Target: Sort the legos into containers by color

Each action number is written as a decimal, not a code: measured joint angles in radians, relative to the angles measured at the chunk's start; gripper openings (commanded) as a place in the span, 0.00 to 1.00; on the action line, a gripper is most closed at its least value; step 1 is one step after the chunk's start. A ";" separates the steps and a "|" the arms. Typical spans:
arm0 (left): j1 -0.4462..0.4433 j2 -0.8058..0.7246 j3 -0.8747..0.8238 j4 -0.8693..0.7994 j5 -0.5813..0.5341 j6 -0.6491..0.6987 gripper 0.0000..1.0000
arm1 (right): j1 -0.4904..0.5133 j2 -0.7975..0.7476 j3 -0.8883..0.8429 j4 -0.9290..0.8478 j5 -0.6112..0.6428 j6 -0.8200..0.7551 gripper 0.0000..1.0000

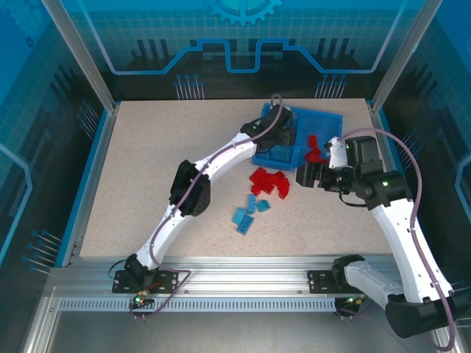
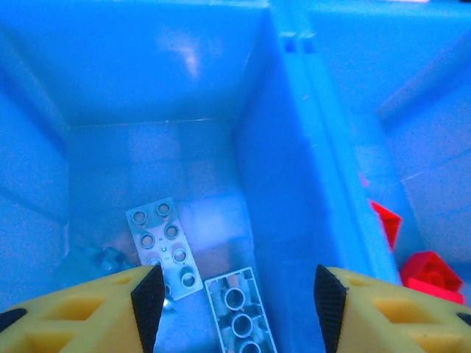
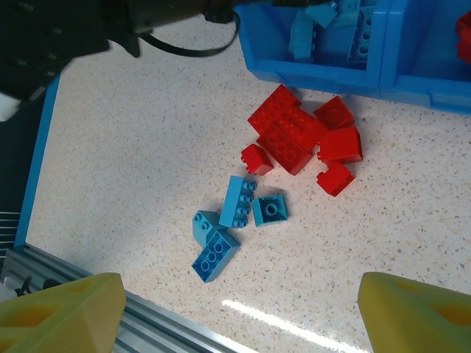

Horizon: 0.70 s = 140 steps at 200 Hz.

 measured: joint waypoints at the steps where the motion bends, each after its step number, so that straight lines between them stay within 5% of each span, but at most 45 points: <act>1: 0.000 -0.003 -0.002 0.000 0.001 0.000 0.59 | 0.000 0.000 0.000 0.000 0.000 0.000 0.84; 52: -0.017 -0.447 -0.335 0.080 0.048 0.090 0.68 | 0.006 0.022 -0.079 0.009 0.009 0.025 0.81; 94: -0.070 -0.943 -0.771 0.225 0.116 0.273 0.98 | 0.101 0.100 -0.194 0.078 0.101 0.084 0.82; 140: -0.093 -1.236 -1.186 0.269 0.206 0.441 0.99 | 0.137 0.261 -0.250 0.203 0.187 0.135 0.84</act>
